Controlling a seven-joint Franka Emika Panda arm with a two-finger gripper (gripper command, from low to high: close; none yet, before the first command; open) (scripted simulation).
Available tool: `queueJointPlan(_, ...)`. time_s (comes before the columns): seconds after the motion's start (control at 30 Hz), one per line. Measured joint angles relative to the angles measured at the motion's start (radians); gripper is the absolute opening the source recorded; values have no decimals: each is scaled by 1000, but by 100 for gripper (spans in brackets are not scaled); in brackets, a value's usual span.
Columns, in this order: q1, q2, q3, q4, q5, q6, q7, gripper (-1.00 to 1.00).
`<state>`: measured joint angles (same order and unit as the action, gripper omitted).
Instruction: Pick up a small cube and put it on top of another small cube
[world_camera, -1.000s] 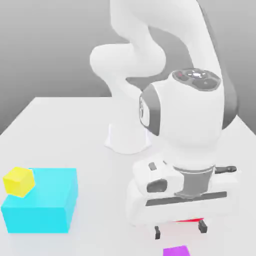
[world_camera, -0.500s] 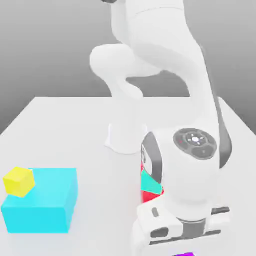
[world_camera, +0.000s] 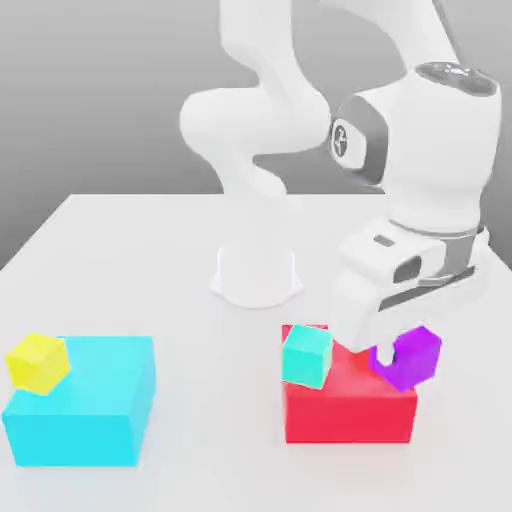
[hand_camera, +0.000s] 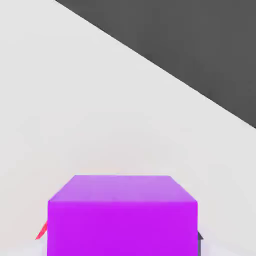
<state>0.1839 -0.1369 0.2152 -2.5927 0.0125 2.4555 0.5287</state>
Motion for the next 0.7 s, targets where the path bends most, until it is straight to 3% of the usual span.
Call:
queueJointPlan(0.4,203,-437,-26,-292,127,-143,-309,-100)
queueJointPlan(0.6,211,-303,-3,-367,146,65,-333,-100)
queueJointPlan(0.63,210,-280,-1,-374,146,96,-332,100)
queueJointPlan(0.7,210,-280,-1,-374,146,96,-332,100)
